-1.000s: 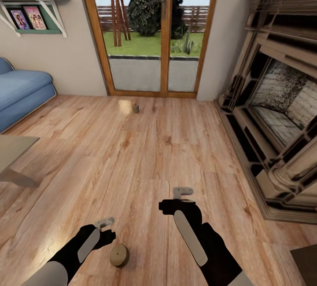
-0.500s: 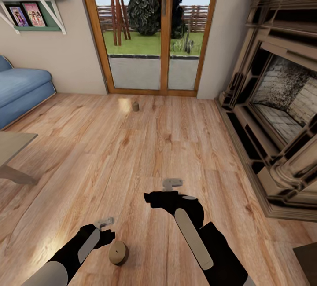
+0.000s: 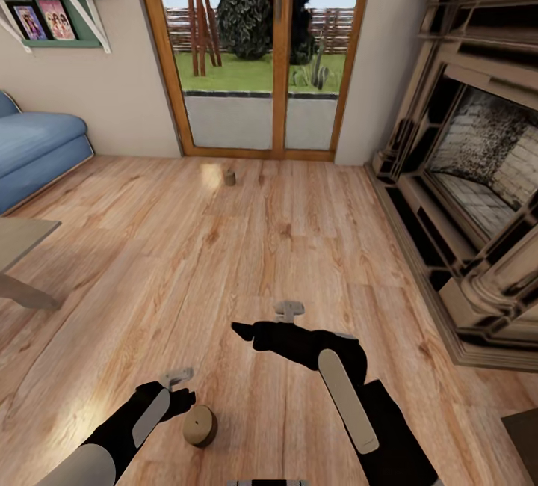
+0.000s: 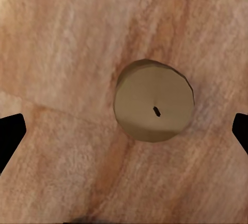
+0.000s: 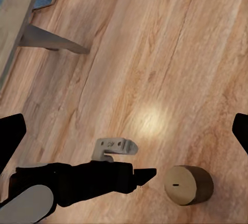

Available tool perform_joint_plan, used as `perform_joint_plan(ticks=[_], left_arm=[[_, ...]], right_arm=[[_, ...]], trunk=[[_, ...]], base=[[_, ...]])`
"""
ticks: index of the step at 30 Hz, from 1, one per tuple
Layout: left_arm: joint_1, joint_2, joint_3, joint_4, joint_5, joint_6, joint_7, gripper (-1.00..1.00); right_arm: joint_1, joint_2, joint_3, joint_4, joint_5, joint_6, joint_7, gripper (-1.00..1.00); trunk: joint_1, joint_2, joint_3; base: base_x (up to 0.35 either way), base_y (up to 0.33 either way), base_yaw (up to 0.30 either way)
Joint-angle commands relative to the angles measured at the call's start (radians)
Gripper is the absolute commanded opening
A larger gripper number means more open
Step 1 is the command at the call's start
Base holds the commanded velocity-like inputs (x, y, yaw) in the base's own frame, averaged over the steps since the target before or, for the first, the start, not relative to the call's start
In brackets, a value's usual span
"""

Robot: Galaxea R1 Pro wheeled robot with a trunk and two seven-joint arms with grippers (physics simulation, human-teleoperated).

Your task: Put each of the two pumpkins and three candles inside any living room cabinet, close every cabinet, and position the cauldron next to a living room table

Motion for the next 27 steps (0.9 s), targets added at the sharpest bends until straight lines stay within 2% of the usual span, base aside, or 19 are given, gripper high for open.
perform_joint_plan(ticks=[1, 14, 22, 24, 27], left_arm=[[0.0, 0.0, 0.0, 0.0, 0.0, -0.002, 0.0, 1.0], [0.0, -0.002, -0.002, 0.003, -0.001, -0.01, 0.0, 1.0], [0.0, -0.013, -0.004, 0.003, -0.001, -0.01, 0.0, 1.0], [0.0, -0.014, -0.004, 0.003, -0.001, -0.01, 0.0, 1.0], [0.0, -0.015, -0.004, 0.003, -0.001, -0.01, 0.0, 1.0]], right_arm=[[0.001, 0.0, -0.004, 0.0, 0.0, 0.0, 0.003, 1.0], [0.004, 0.0, -0.024, 0.001, -0.002, -0.002, 0.017, 1.0], [0.004, -0.001, -0.034, 0.002, -0.002, 0.0, 0.022, 1.0], [0.004, -0.005, -0.07, 0.007, -0.002, 0.001, 0.063, 1.0], [0.004, -0.046, -0.174, 0.024, -0.003, 0.002, 0.223, 1.0]], trunk=[[0.004, -0.007, -0.003], [0.054, -0.098, -0.044], [0.084, -0.154, -0.069], [0.092, -0.168, -0.075], [0.104, -0.189, -0.085]], base=[[0.0, 0.0, 0.0], [0.0, 0.0, 0.0], [0.0, 0.0, 0.0], [0.0, 0.0, 0.0], [0.0, 0.0, 0.0]])
